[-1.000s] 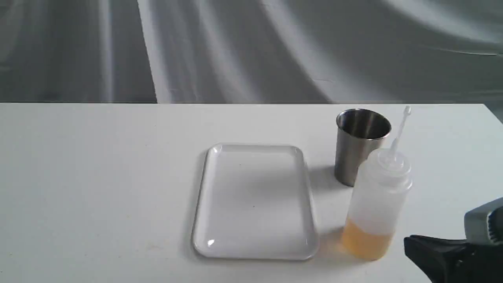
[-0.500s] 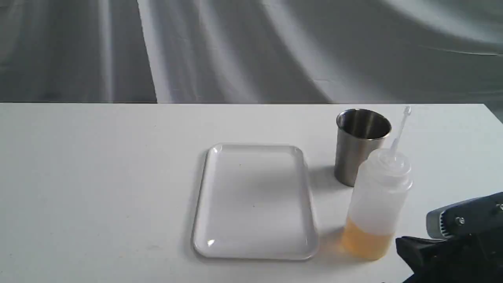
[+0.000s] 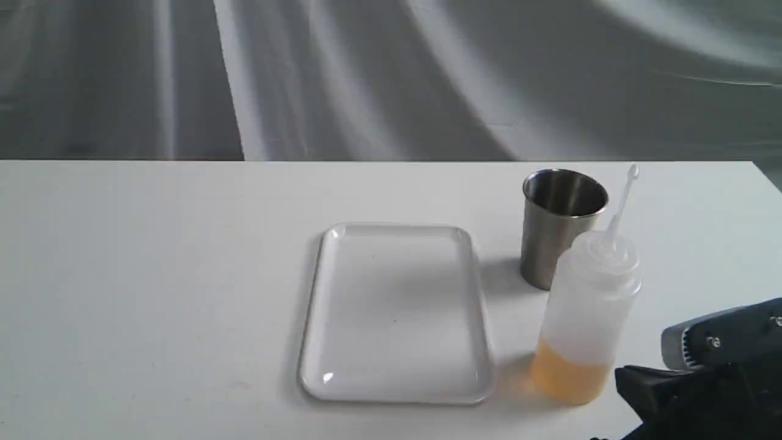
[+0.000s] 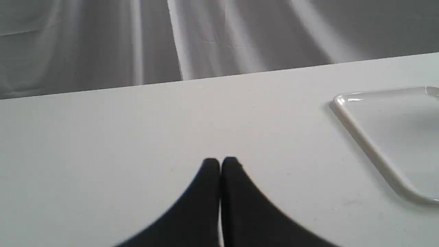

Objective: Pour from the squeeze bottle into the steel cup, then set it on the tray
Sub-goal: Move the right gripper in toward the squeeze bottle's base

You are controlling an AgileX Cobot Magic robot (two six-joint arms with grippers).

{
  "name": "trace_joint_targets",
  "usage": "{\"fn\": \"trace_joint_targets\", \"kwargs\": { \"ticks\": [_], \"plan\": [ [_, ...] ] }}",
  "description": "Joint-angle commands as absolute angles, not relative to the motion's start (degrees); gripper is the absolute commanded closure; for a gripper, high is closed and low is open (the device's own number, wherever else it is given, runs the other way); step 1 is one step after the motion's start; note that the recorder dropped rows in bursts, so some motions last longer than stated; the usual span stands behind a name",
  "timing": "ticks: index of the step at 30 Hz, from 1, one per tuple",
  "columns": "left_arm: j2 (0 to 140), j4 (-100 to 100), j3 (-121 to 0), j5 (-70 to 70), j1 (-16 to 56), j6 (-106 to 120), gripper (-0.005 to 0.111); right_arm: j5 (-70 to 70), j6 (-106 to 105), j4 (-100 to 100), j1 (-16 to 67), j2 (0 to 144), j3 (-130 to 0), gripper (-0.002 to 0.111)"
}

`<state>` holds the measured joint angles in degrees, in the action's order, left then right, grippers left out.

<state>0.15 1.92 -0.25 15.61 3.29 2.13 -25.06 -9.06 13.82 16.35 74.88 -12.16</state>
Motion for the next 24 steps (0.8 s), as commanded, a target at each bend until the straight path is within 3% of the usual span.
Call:
{"fn": "trace_joint_targets", "kwargs": {
  "ticks": [1,4,9,14,17,24],
  "plan": [
    [0.0,1.9,0.0,15.2,3.6,2.0,0.107,-24.1,-9.5,14.1,16.0,74.9,-11.8,0.102],
    [0.0,1.9,0.0,15.2,3.6,1.9,0.107,-23.8,-9.5,14.1,16.0,74.9,-11.8,0.089],
    [0.0,1.9,0.0,15.2,3.6,1.9,0.107,-23.7,-9.5,14.1,16.0,74.9,-11.8,0.051],
    [0.0,1.9,0.0,15.2,3.6,1.9,0.107,-23.7,-8.7,14.1,16.0,74.9,-11.8,0.021],
    [0.0,1.9,0.0,15.2,3.6,2.0,0.107,-23.7,-8.7,13.0,16.0,74.9,-11.8,0.015],
    [0.0,1.9,0.0,15.2,3.6,2.0,0.107,-25.3,-8.7,12.2,16.0,74.9,-11.8,0.014]
  ]
}}
